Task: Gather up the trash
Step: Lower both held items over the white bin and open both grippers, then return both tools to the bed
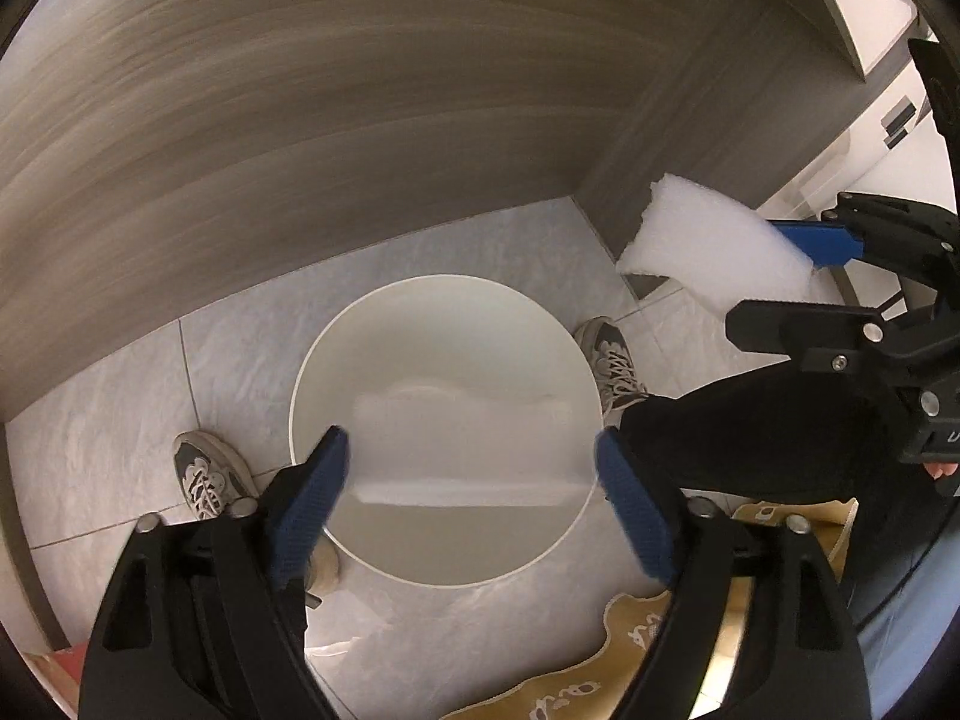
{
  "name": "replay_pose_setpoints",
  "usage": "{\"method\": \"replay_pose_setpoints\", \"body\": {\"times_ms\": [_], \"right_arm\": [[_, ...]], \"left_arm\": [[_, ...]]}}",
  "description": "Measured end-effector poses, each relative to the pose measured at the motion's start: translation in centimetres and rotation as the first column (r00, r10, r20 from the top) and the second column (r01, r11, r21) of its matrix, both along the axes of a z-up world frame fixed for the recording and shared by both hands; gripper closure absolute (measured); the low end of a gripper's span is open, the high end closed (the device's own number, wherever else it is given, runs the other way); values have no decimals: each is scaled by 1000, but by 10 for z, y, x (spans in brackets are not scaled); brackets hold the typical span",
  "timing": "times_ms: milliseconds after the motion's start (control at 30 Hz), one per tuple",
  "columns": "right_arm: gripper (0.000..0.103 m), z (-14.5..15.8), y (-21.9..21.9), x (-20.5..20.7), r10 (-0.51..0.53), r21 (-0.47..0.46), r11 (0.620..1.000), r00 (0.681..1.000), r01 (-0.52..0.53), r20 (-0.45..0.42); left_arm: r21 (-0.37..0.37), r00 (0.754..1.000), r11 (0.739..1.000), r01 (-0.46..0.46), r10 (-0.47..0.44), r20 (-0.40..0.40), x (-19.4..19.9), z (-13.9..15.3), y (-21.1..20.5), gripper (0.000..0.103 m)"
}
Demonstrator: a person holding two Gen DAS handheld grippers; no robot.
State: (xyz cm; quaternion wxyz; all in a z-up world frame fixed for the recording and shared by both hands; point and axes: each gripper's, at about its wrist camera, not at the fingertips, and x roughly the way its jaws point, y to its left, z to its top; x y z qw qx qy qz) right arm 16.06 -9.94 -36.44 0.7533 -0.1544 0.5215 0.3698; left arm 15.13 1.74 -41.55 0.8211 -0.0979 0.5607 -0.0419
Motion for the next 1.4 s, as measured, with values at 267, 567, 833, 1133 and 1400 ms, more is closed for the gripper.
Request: {"method": "replay_pose_setpoints", "body": {"times_ms": [267,567,833,1133,1400], "right_arm": [[59,0,7,3,35,-25,999,999,-35,-24],[50,-10,29,-7,124,-84,988,991,-128,-51],[34,-5,18,-1,55,-107,993,998,-55,-2],[34,21,-15,-6,-58,-22,998,998,59,24],[34,91,-49,-43,-99,177,981,989,79,108]], "left_arm": [[27,995,994,-102,101,27,-5,12,25,6],[42,980,983,-179,174,93,-13,34,45,6],[76,977,984,-164,151,150,-28,56,39,6],[64,951,977,-203,182,251,-66,109,37,6],[72,924,978,-196,160,349,-94,171,25,6]]}}
